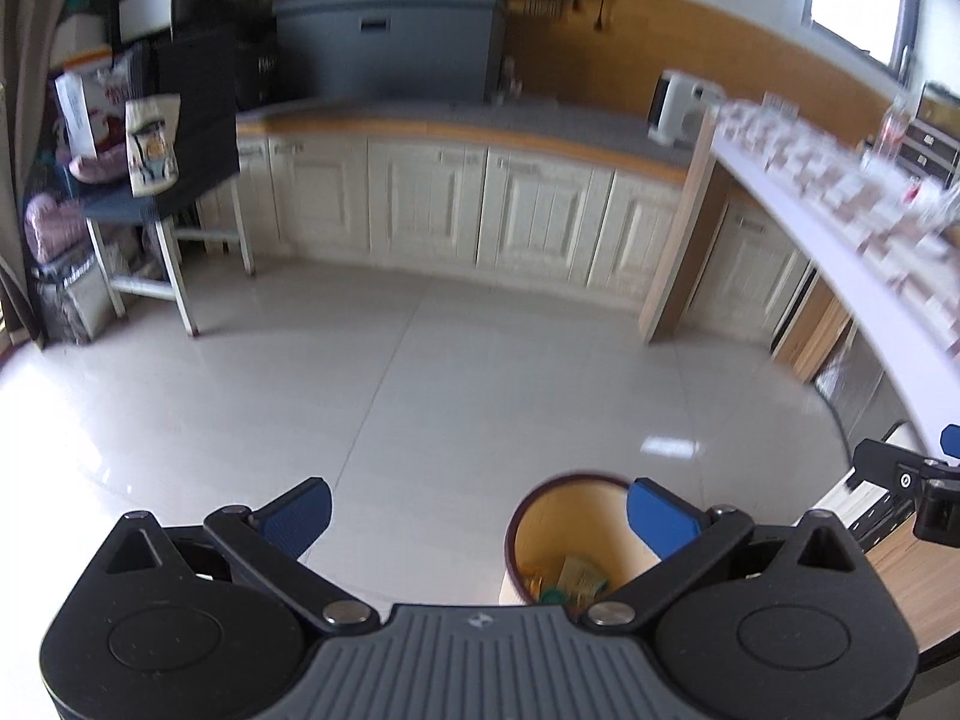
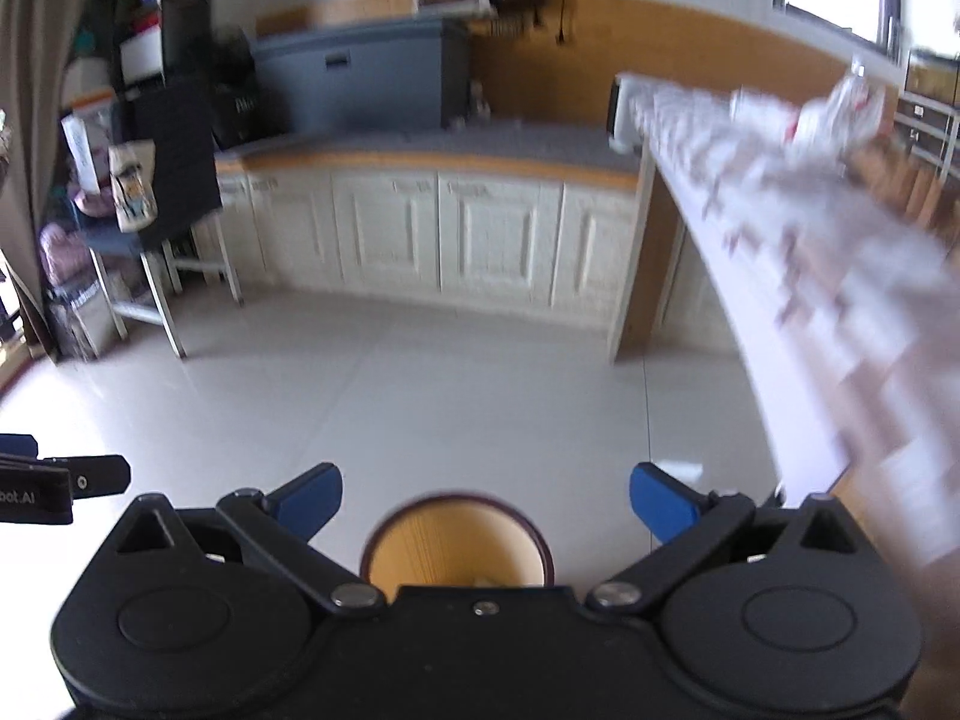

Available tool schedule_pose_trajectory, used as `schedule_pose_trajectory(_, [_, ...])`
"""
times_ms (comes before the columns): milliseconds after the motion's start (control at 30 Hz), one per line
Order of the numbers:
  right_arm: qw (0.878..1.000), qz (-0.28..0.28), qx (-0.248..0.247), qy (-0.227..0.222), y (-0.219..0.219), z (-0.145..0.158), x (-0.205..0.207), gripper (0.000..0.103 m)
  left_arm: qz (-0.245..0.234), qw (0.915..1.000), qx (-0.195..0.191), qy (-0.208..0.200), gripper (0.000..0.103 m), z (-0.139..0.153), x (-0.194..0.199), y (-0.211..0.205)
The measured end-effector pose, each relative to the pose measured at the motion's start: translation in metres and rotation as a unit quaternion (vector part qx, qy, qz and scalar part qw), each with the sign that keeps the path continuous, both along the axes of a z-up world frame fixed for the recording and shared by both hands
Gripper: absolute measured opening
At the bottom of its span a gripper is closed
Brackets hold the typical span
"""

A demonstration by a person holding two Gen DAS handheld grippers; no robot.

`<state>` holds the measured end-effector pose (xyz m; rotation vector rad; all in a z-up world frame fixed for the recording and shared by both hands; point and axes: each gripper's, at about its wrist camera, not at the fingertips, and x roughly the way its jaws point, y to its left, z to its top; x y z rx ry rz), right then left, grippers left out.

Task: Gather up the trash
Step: 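Raise both open tools from the wastebasket back toward the table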

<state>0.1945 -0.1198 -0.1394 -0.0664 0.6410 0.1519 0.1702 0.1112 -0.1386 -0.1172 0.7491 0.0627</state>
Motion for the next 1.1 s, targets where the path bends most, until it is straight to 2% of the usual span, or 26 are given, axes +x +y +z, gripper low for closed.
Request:
schedule_pose_trajectory(300, [0.997,0.014,0.005,-0.079,-0.006,0.069,-0.036,0.103,-0.018,0.9961,-0.002,-0.086,0.103,0.066,-0.031,-0.021])
schedule_pose_trajectory(567, [0.99,0.005,0.002,-0.141,-0.031,0.116,-0.071,0.103,-0.051,0.9889,-0.002,-0.14,0.103,0.107,-0.049,-0.053])
schedule_pose_trajectory(833, [0.984,-0.021,0.0,-0.178,-0.081,0.136,-0.091,0.103,-0.108,0.9785,-0.011,-0.176,0.103,0.129,-0.05,-0.098])
schedule_pose_trajectory(1100, [0.978,-0.066,-0.017,-0.199,-0.158,0.14,-0.102,0.103,-0.161,0.9683,-0.024,-0.189,0.103,0.136,-0.041,-0.161])
